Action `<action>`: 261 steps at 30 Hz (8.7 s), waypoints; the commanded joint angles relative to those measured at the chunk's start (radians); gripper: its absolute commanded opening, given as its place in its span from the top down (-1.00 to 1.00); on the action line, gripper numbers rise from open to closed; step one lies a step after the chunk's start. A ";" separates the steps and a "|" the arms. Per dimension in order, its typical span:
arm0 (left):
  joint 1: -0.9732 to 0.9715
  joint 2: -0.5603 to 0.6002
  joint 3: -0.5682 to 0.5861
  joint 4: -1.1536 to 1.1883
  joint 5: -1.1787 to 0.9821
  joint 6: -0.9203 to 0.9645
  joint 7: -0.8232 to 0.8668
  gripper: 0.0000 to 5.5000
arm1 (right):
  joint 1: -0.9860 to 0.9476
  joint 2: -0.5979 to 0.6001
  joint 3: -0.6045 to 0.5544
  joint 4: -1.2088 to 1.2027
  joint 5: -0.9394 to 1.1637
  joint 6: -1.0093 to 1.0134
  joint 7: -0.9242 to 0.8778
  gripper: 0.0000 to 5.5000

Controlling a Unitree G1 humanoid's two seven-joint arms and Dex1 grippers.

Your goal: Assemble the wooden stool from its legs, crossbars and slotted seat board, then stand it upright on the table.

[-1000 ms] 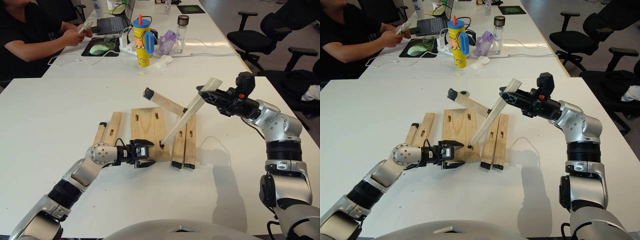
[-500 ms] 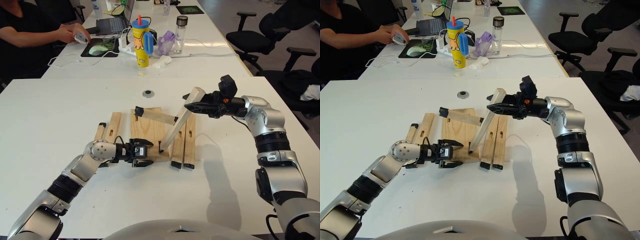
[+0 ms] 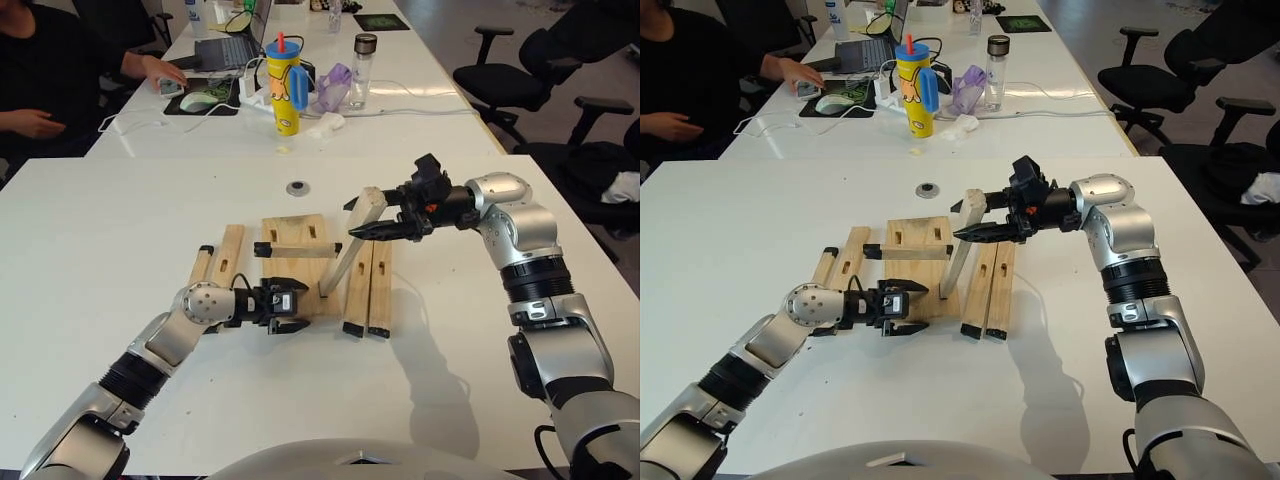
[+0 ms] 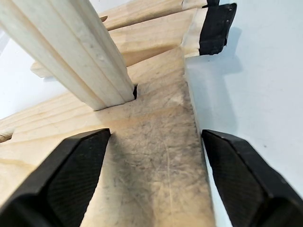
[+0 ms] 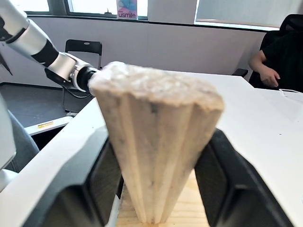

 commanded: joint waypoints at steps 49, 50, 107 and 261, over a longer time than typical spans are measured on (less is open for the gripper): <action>-0.029 -0.052 0.046 0.243 0.103 -0.052 0.179 -0.30 | 0.567 0.140 -0.227 -0.576 -0.064 0.618 -1.047 -0.07; -0.019 -0.055 0.056 0.217 0.096 -0.042 0.182 -0.30 | 0.586 0.145 -0.221 -0.611 -0.061 0.649 -1.069 -0.07; 0.242 -0.068 0.087 -0.356 -0.030 0.384 0.114 -0.30 | 0.505 0.064 -0.044 -0.826 -0.038 0.808 -1.154 -0.07; -0.075 0.509 0.852 -0.006 -1.057 0.966 -0.299 0.24 | 0.523 0.160 0.191 -0.397 -0.075 0.422 -0.866 -0.35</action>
